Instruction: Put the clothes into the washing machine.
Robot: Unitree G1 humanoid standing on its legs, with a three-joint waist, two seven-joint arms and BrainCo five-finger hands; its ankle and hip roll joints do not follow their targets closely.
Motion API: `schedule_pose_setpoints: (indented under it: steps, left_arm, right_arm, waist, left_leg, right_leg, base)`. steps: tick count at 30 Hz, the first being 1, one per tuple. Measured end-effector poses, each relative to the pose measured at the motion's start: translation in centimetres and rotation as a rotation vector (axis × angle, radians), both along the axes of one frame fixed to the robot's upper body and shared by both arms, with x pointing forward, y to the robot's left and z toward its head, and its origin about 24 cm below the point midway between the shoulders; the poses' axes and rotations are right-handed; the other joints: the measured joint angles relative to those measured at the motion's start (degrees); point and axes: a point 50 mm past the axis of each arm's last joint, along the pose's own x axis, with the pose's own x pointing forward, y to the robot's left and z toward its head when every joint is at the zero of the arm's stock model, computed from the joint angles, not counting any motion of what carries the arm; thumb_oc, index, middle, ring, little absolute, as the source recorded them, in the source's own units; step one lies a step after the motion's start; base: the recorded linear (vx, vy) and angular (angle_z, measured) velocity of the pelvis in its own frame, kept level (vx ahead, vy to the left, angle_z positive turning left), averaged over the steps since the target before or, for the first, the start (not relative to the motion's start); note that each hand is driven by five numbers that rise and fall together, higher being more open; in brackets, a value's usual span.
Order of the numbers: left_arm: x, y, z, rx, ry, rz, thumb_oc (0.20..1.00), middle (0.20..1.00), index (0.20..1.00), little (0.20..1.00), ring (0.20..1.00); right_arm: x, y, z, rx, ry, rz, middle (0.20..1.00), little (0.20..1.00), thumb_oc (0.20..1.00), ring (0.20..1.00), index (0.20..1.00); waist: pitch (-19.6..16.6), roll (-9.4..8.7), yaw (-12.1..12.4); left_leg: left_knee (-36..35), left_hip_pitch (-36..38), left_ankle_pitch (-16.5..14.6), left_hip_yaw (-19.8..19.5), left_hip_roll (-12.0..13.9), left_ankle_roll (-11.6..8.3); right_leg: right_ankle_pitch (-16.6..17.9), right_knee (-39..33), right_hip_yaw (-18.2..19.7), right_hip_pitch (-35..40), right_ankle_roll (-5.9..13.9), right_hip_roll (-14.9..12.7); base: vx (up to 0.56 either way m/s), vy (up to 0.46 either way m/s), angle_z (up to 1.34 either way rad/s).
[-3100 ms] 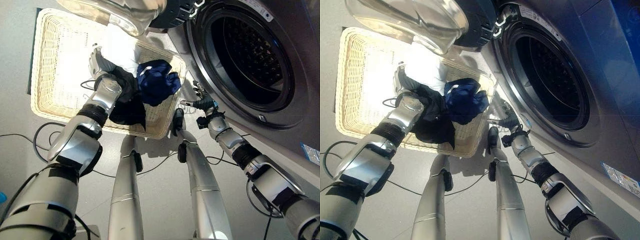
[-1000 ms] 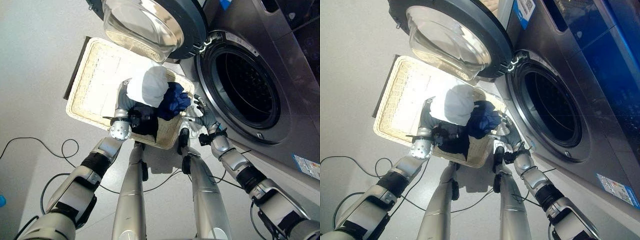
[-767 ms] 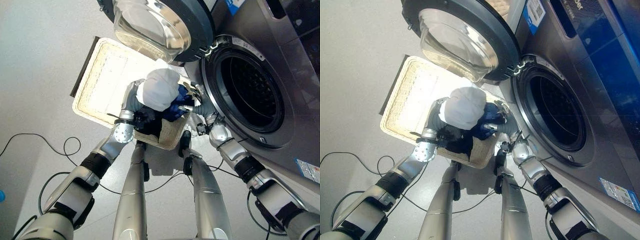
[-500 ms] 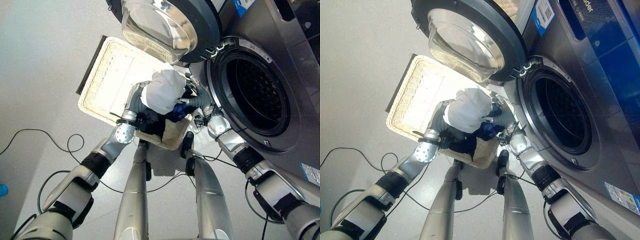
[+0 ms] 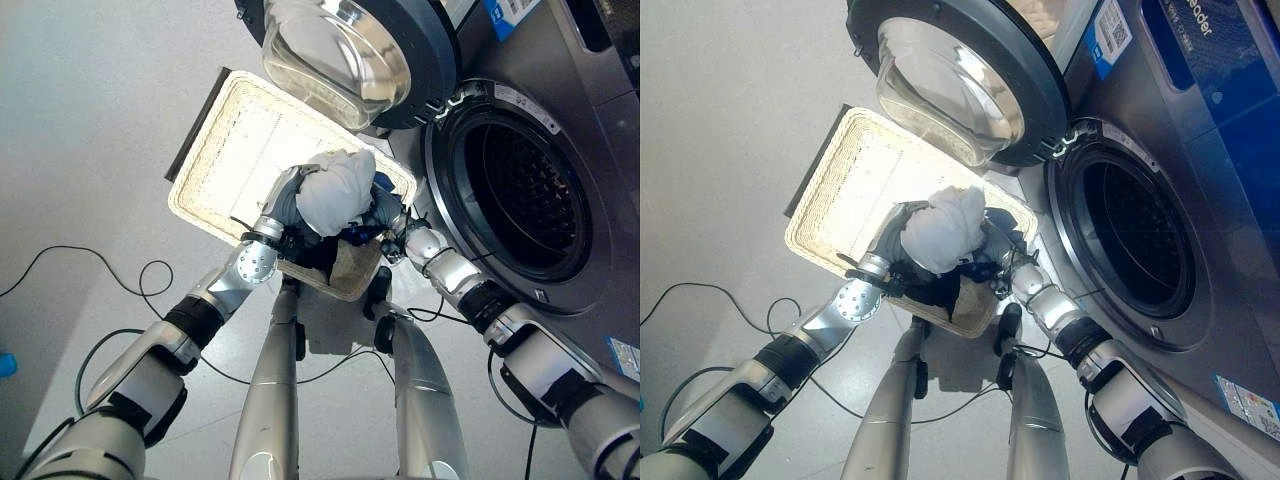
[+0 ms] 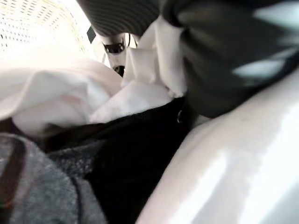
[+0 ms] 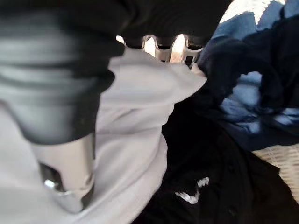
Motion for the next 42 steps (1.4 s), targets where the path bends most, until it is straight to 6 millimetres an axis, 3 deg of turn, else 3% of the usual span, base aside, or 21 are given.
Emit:
schedule_pose_setpoints:
  steps: [17,29,30,42]
  left_arm:
    - [0.3,-0.9,1.0,-0.055,-0.012,0.000,0.200,0.200,0.200,0.200,0.200]
    - [0.4,-1.7,1.1,-0.136,0.052,-0.056,0.200,0.200,0.200,0.200,0.200]
    - [0.4,-1.8,1.2,-0.136,0.051,-0.057,0.200,0.200,0.200,0.200,0.200]
    - [0.7,-1.6,1.4,-0.125,0.054,-0.037,0.200,0.200,0.200,0.200,0.200]
  right_arm:
    - [-0.2,0.9,0.7,0.141,-0.032,-0.021,1.000,1.000,1.000,1.000,1.000]
    - [-0.7,0.0,0.4,0.502,0.025,-0.020,1.000,1.000,1.000,1.000,1.000]
    - [-0.7,-0.1,0.6,0.549,0.023,-0.022,0.200,0.200,0.200,0.200,0.200]
    - [-0.9,0.0,1.2,0.625,-0.019,-0.001,0.200,0.200,0.200,0.200,0.200]
  waist:
    - [0.0,0.24,-0.2]
    - [0.0,0.24,-0.2]
    - [0.0,0.24,-0.2]
    - [0.0,0.24,-0.3]
  left_leg:
    - [-0.1,0.0,0.1,-0.1,0.0,-0.12]
    - [-0.1,-0.1,0.1,-0.1,0.0,-0.13]
    - [-0.1,-0.1,0.1,-0.1,0.0,-0.15]
    - [-0.2,-0.1,0.0,0.1,0.0,-0.21]
  right_leg:
    - [-0.4,0.1,-0.1,-0.1,0.11,0.0]
    - [-0.5,0.0,0.0,-0.1,0.16,0.0]
    - [-0.5,0.0,0.0,-0.2,0.17,0.0]
    - [-0.5,-0.1,0.1,-0.3,0.18,0.0]
  base:
    - [0.00,0.002,0.00]
    - [0.00,0.000,0.00]
    - [0.00,0.000,0.00]
    - [0.00,0.000,0.00]
